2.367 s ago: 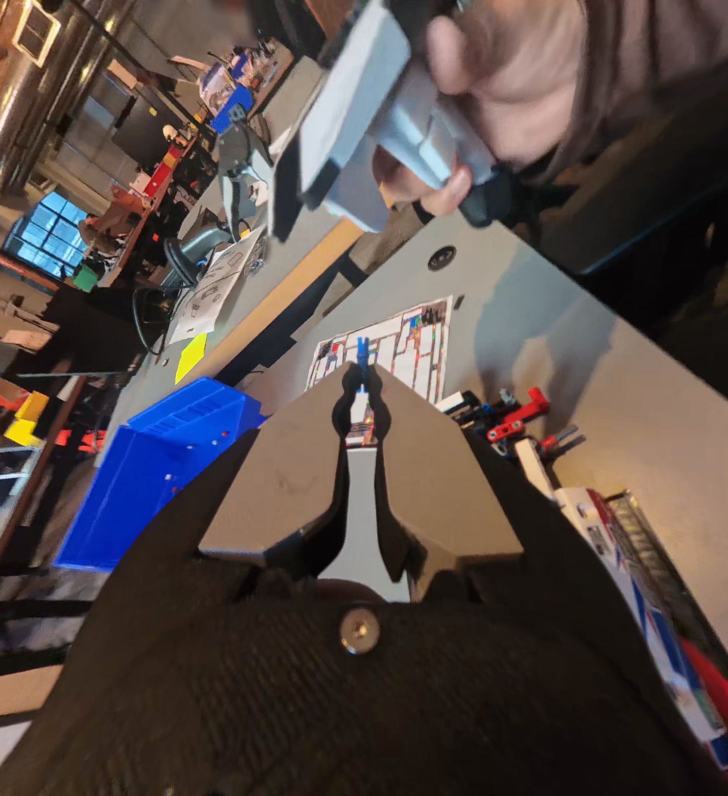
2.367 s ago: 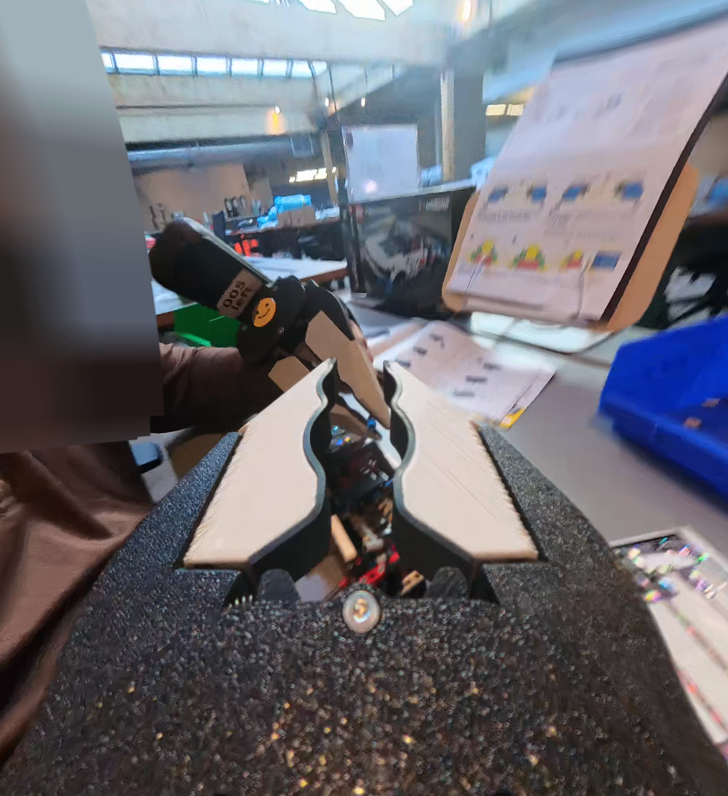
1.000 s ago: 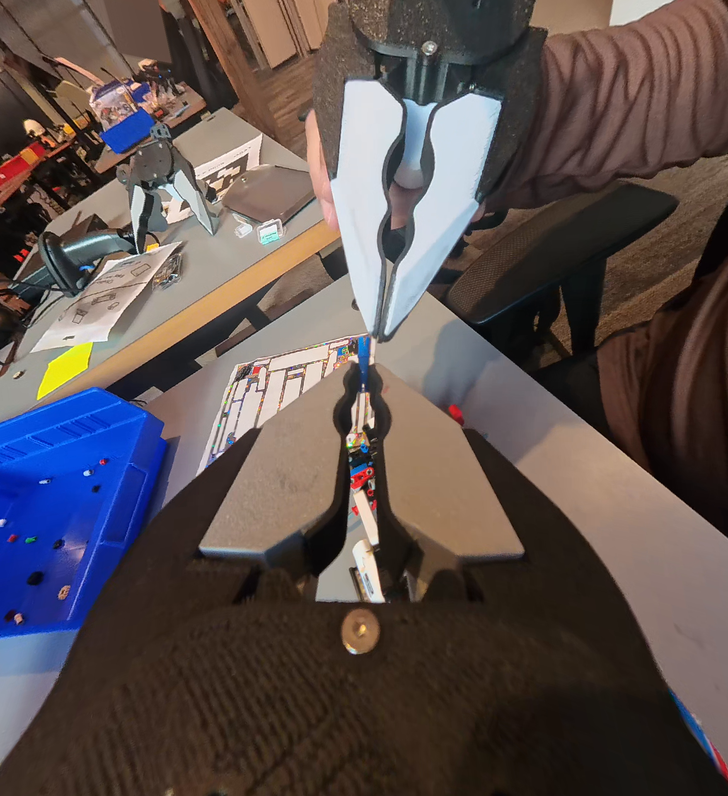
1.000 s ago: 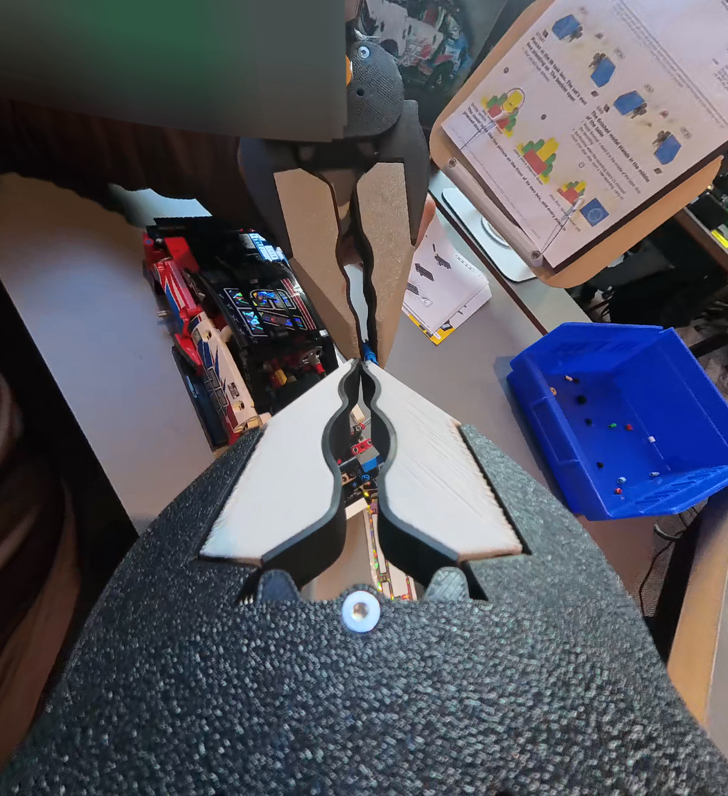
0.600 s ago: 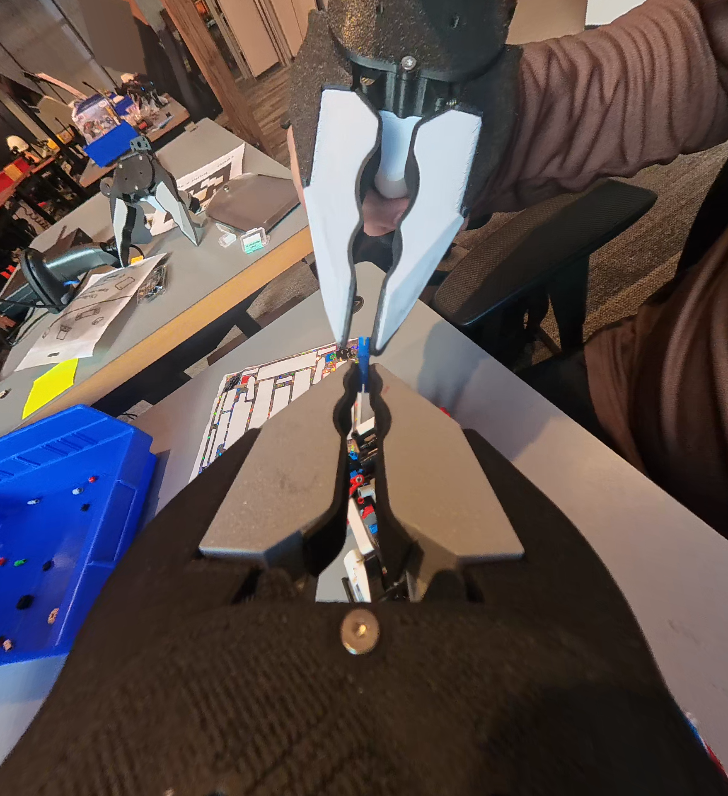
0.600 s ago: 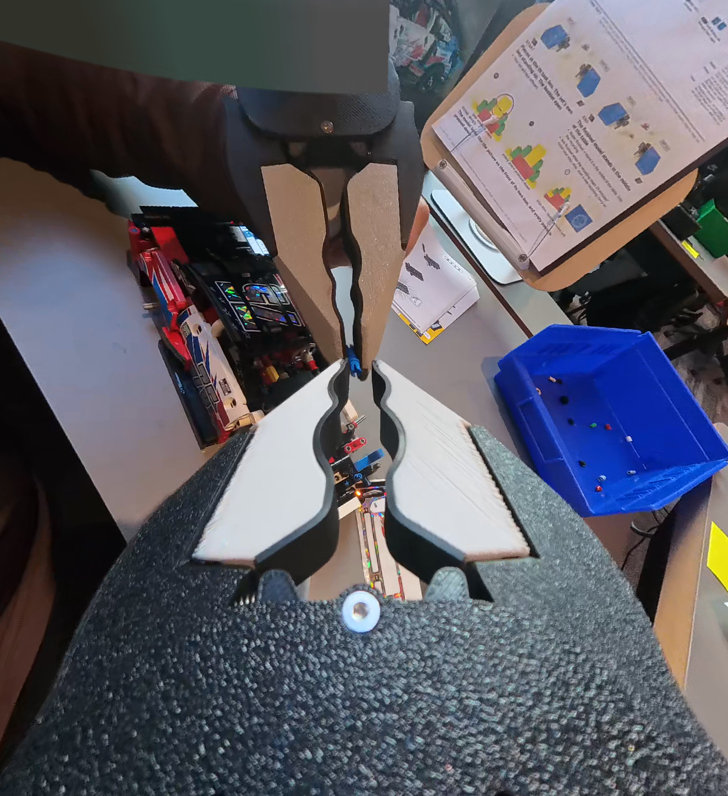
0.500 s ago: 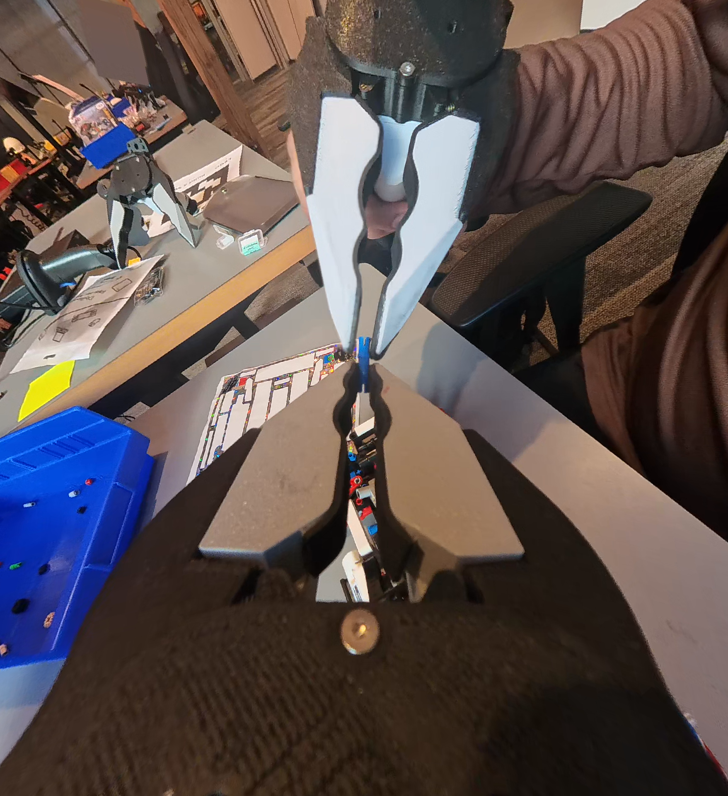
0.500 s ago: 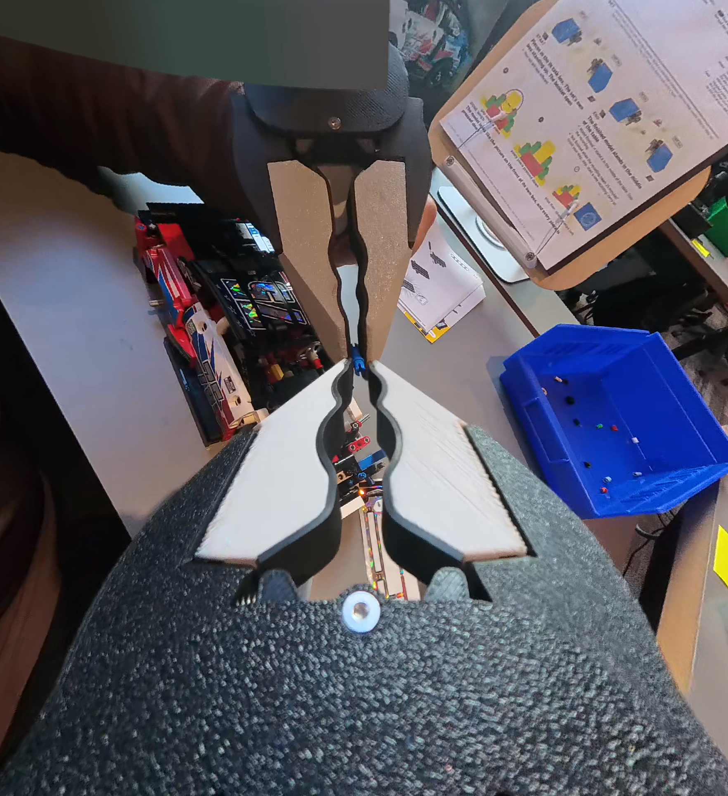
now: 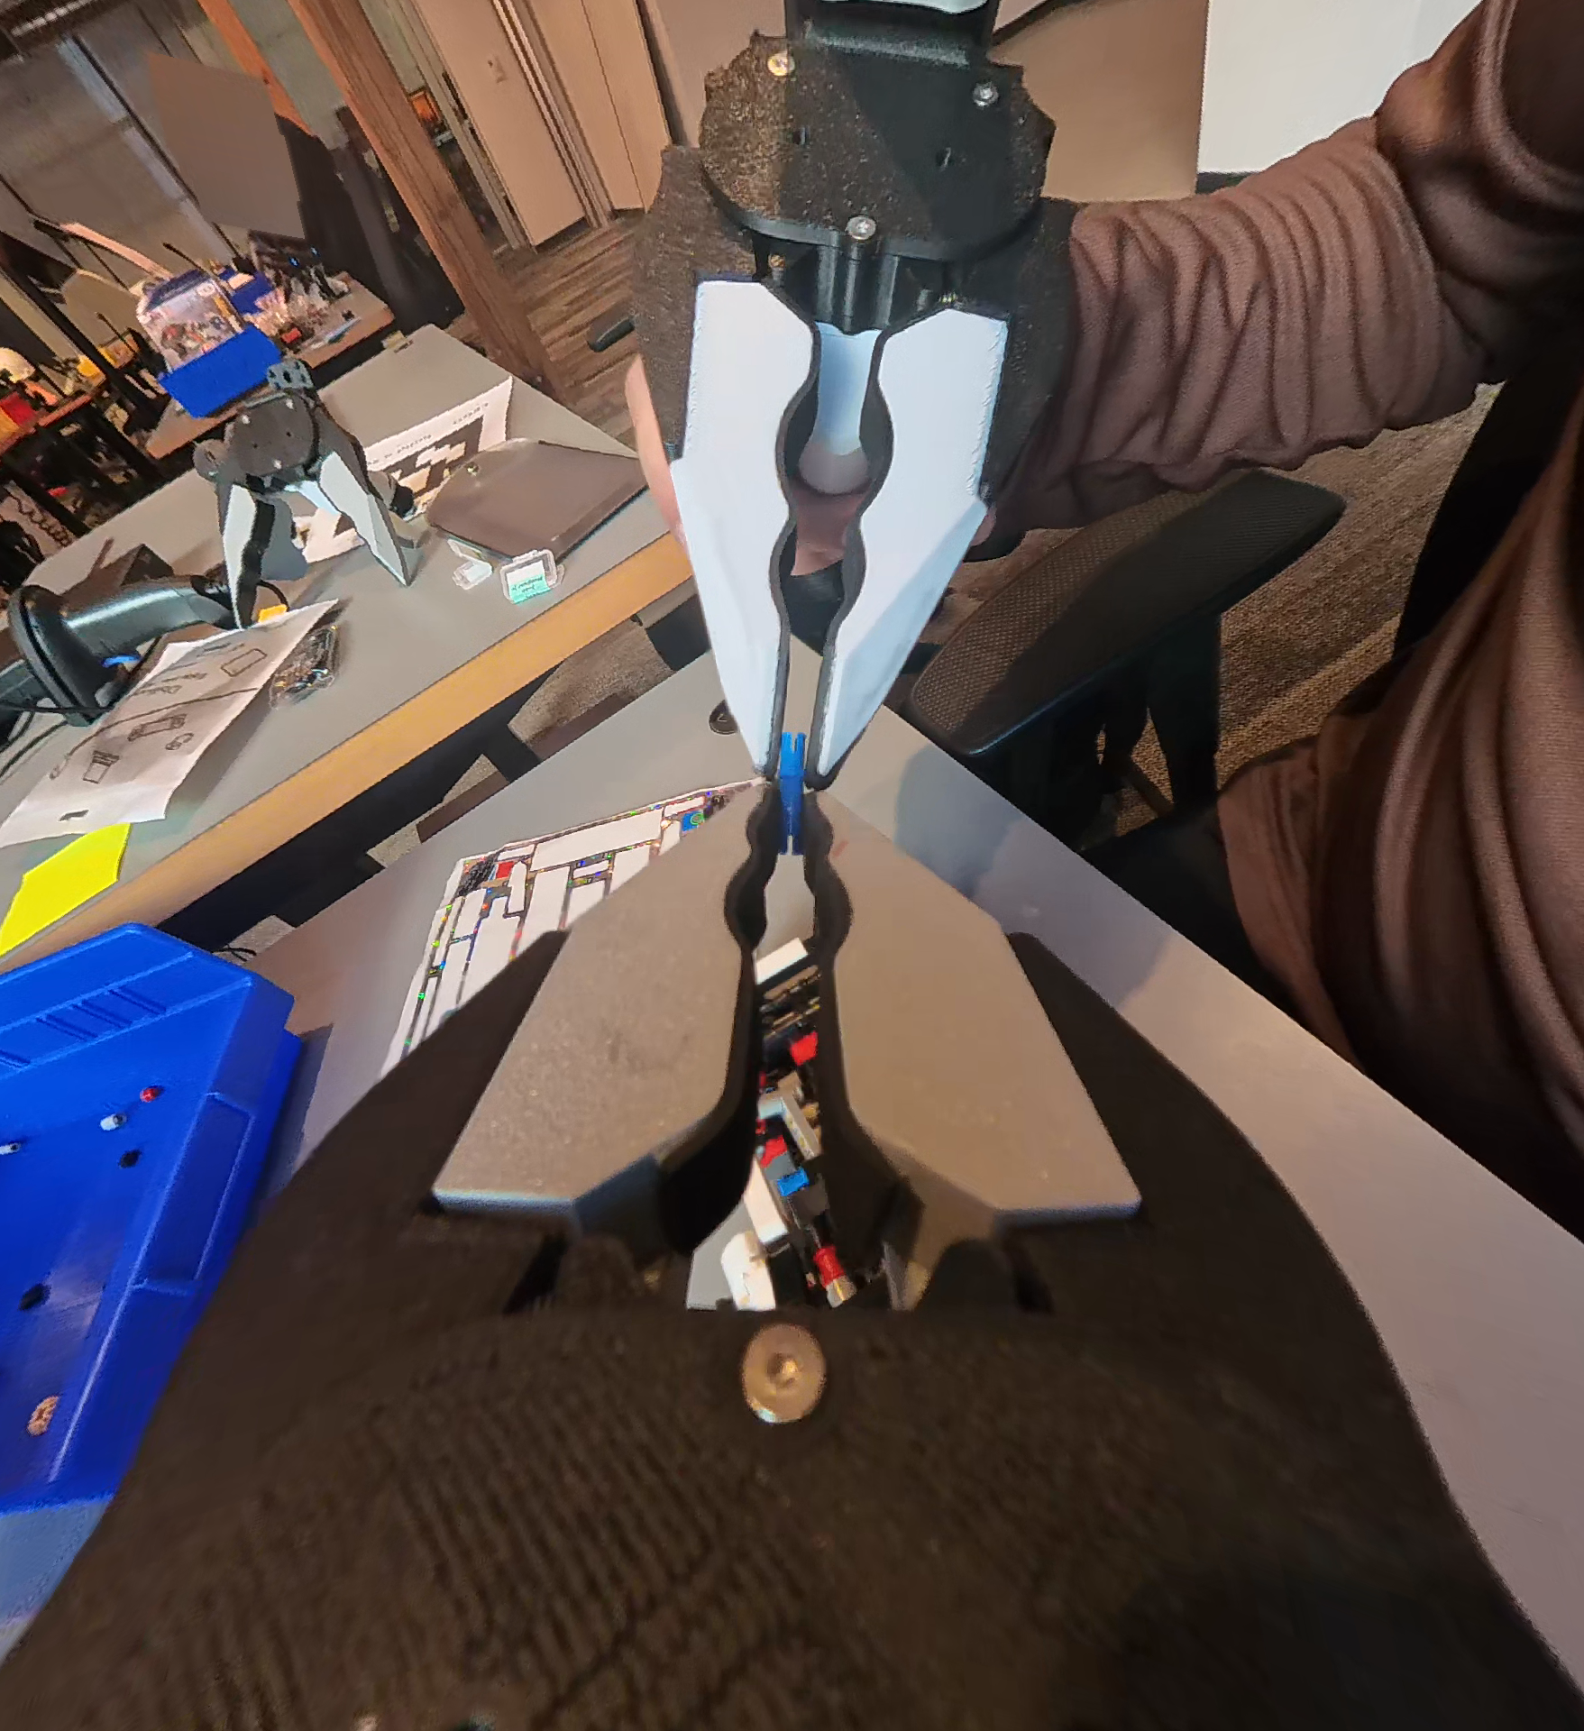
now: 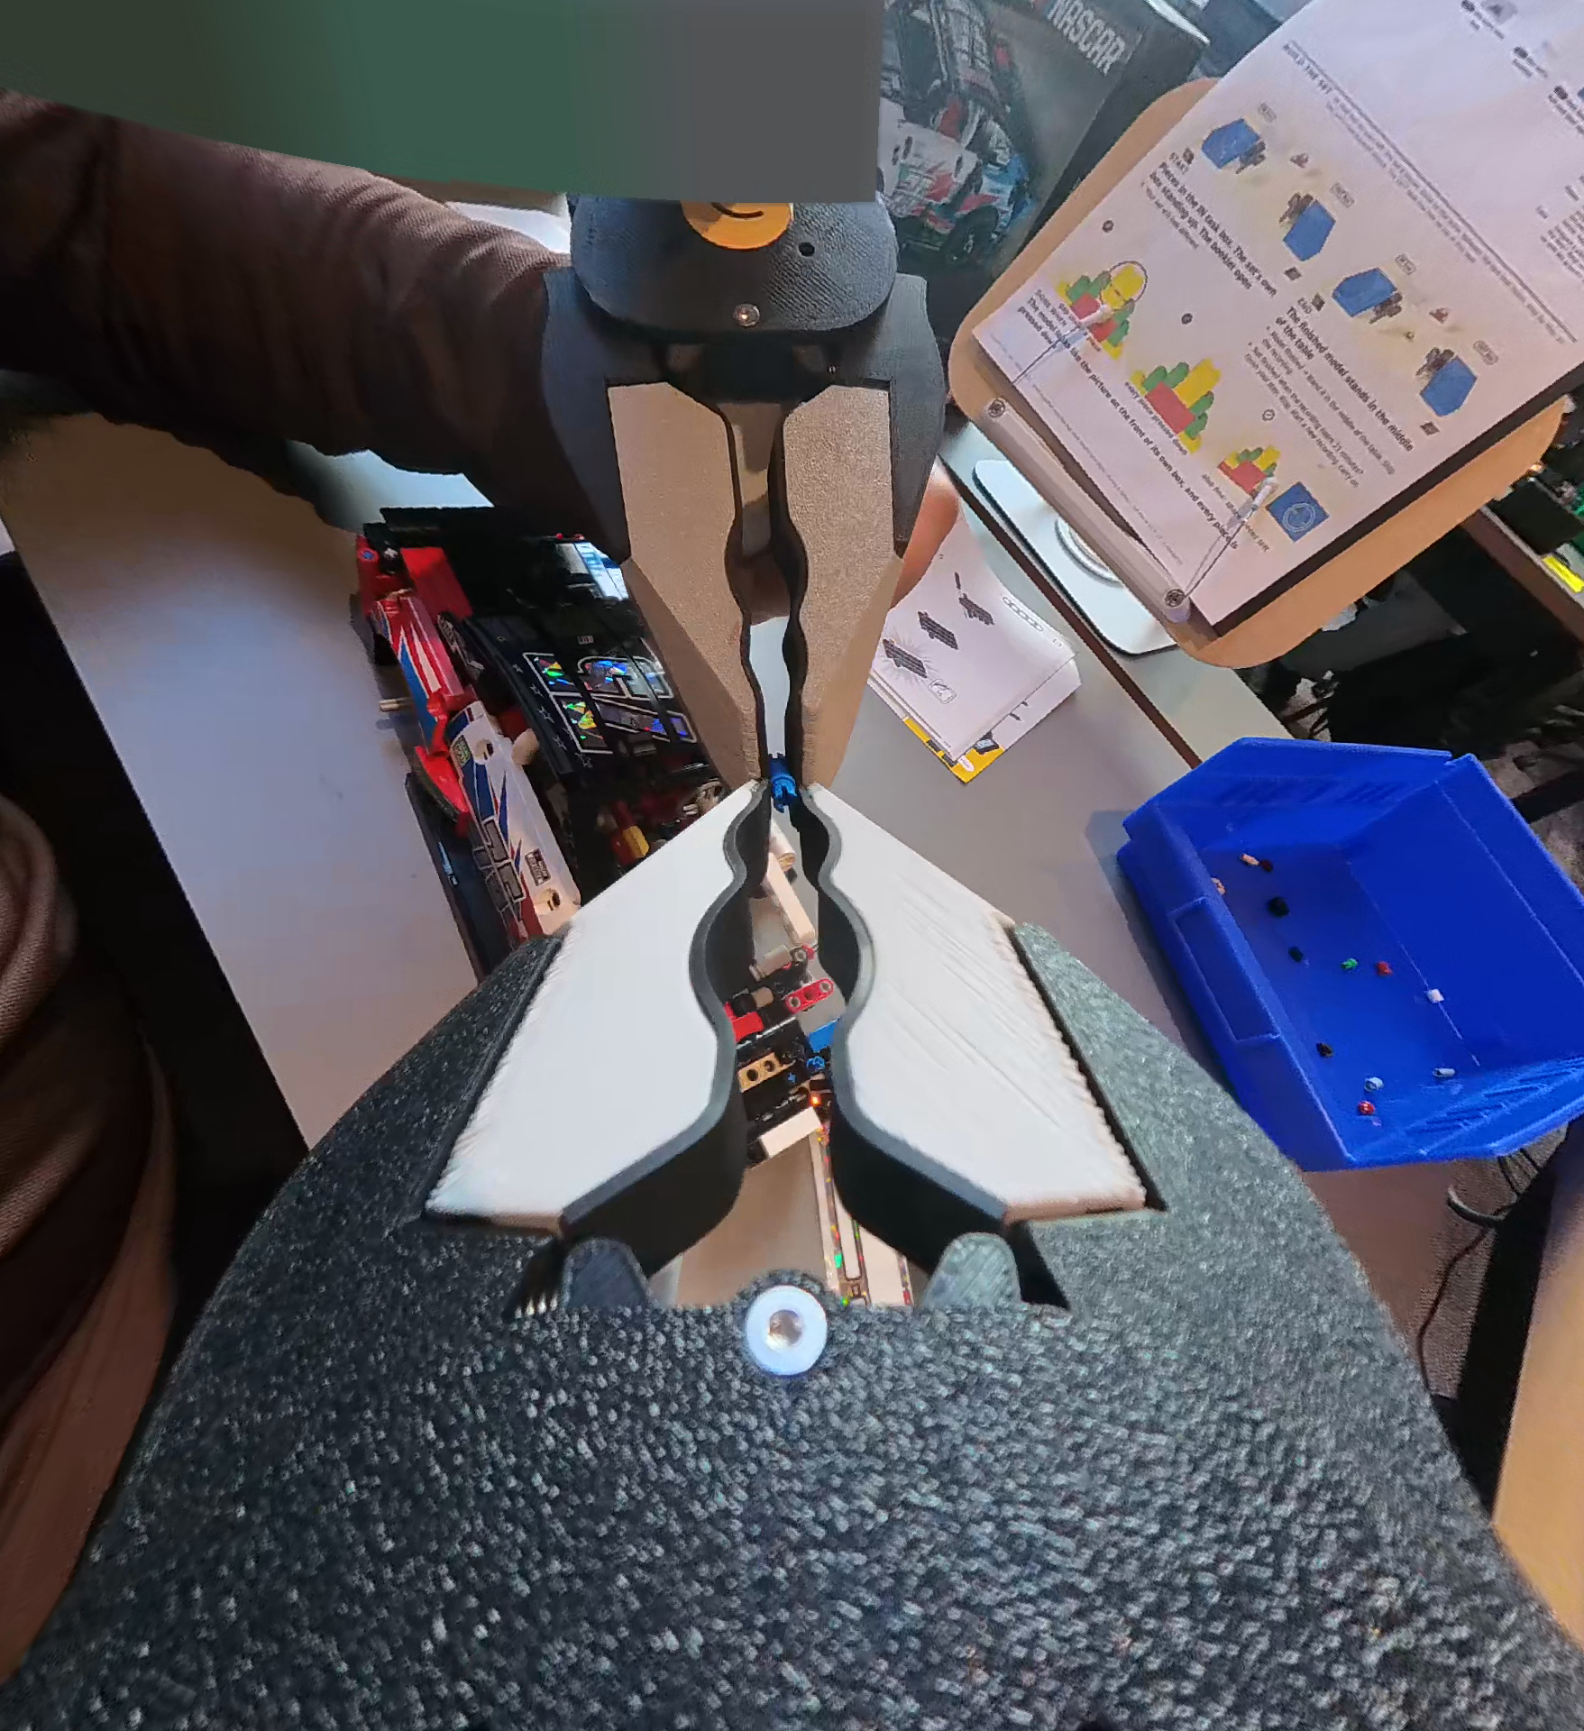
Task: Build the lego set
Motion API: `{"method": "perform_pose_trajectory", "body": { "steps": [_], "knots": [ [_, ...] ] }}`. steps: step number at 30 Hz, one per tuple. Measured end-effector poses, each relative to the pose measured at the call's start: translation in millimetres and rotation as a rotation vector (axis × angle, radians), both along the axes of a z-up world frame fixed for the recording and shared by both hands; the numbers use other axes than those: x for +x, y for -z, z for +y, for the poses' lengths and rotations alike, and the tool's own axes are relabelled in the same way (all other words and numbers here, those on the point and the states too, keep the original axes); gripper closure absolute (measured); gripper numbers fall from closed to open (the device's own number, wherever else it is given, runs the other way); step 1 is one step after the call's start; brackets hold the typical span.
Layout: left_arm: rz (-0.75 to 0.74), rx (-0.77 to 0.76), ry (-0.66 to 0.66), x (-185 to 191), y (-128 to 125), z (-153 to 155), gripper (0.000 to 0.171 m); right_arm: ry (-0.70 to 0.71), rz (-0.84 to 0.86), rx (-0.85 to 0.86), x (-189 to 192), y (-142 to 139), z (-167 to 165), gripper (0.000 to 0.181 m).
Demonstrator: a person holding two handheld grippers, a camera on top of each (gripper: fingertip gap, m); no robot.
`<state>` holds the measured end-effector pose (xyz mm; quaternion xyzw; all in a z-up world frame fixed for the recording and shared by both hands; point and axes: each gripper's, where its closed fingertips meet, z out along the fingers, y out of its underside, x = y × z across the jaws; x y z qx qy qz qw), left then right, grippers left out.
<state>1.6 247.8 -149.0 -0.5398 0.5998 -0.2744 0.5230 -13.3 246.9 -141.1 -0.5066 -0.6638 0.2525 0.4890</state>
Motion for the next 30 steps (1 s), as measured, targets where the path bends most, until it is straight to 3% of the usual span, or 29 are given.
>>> {"method": "perform_pose_trajectory", "body": {
  "steps": [9,12,18,30],
  "knots": [
    [-0.056,-0.214,-0.046,-2.3,2.2,10.1,0.167,0.043,0.02,-0.028,-2.3,1.5,10.2,0.177],
    [-0.075,-0.219,-0.09,-4.7,0.2,17.1,0.165,0.075,0.03,-0.033,-3.8,-1.1,16.5,0.177],
    [-0.082,-0.299,-0.181,-12.1,-0.9,30.3,0.143,0.133,0.104,-0.092,-3.3,-19.2,31.9,0.177],
    [-0.023,-0.352,-0.275,-26.0,10.6,44.4,0.145,0.16,0.043,-0.13,-5.1,-7.8,37.5,0.177]
  ]
}}
